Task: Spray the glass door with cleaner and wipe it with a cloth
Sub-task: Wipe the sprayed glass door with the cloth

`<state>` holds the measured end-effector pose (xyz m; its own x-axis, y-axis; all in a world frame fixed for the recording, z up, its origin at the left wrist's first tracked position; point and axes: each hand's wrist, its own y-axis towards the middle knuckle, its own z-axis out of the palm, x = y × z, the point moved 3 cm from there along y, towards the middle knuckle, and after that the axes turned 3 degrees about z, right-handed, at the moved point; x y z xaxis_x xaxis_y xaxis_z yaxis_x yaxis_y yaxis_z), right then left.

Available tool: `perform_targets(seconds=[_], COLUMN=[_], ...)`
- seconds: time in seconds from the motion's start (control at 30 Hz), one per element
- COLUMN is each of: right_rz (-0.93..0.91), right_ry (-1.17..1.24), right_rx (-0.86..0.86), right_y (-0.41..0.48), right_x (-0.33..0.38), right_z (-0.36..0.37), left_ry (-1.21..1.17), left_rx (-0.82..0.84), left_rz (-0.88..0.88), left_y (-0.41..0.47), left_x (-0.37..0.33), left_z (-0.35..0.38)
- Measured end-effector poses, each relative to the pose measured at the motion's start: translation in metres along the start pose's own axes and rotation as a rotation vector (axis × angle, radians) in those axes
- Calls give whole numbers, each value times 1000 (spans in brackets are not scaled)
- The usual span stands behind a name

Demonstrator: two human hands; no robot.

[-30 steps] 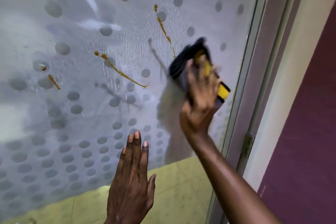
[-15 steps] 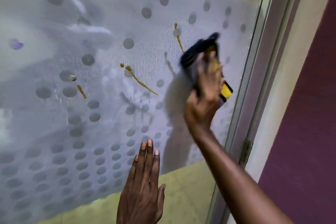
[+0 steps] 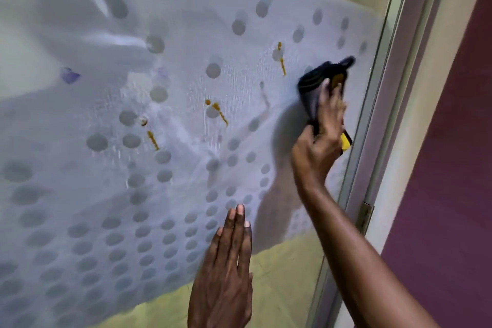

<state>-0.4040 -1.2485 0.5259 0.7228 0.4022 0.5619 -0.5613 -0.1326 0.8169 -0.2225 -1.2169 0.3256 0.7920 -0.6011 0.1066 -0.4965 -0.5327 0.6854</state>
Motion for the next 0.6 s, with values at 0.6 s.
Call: perform_targets(seconds=[0.6], right_rz=[-313], right_ry=[-40], right_rx=[124], right_y=[22], right_x=[-4], right_z=[-5], left_ry=[214], left_rx=[-197], left_rz=[-53], left_y=[5], left_x=[-11], left_z=[31])
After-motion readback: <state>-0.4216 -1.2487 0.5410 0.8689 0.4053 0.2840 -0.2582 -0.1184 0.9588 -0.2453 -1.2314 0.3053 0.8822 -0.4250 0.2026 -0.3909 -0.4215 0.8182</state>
